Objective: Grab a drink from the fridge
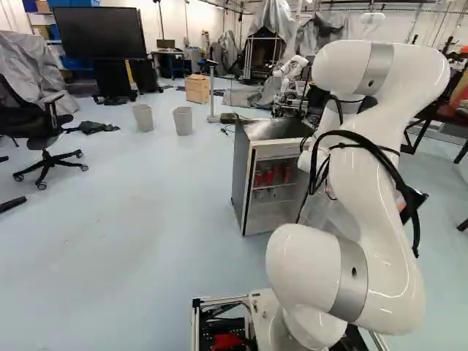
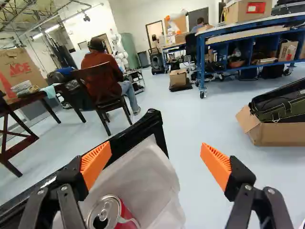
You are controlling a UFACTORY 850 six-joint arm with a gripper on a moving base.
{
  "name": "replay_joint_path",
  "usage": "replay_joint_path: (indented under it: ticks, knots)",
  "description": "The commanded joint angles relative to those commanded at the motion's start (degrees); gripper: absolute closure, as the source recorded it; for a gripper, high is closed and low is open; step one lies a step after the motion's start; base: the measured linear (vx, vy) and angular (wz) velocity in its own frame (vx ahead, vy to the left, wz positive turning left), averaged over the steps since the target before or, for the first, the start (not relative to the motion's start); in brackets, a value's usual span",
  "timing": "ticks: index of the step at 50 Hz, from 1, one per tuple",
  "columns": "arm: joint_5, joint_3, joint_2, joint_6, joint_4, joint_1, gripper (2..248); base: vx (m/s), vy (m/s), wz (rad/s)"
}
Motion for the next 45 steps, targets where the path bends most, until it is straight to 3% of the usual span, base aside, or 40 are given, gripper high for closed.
replay_joint_path:
  ticks: [19,45]
  knots:
    - [0.0,0.98,0.51,0.0,-4.08,0.13,3,0.0,0.0,0.0]
    - [0.0,9.54,5.13,0.0,-13.26,1.78,3,0.0,0.0,0.0]
